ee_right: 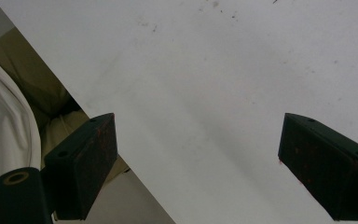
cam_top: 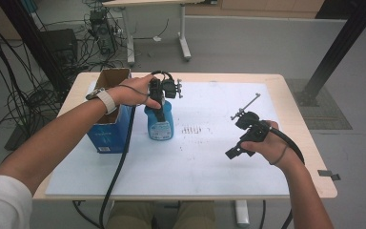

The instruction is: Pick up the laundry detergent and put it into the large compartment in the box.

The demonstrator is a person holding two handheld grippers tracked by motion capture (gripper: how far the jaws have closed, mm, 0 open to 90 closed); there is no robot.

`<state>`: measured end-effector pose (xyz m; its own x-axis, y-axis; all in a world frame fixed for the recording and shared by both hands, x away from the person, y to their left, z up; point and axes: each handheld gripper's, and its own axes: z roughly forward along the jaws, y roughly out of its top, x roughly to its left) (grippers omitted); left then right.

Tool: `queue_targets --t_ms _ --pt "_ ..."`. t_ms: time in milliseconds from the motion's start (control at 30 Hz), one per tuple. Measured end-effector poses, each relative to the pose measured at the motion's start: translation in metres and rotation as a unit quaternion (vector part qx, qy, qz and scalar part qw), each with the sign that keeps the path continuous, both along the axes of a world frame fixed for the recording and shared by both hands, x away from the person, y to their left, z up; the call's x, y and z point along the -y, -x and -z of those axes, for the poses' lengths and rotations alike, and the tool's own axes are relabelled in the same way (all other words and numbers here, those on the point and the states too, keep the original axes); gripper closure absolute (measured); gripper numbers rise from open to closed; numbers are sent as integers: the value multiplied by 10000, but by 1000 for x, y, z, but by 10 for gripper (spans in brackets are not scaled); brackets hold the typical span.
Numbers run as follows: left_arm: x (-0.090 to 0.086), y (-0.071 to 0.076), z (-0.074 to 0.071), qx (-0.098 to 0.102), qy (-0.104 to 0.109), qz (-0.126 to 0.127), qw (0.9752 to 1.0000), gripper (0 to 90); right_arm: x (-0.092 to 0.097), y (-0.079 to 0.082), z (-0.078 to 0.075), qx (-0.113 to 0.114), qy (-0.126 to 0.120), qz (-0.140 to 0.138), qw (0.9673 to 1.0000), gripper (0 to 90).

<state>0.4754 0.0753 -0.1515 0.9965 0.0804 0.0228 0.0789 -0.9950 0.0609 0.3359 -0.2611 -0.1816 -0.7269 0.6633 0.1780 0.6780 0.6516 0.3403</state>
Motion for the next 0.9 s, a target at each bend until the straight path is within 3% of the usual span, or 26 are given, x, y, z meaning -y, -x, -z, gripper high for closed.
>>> queue_targets --t_ms 900 --pt "-1 0 0 -6 5 -18 10000 388 -1 0 -2 33 -10 -8 10000 116"
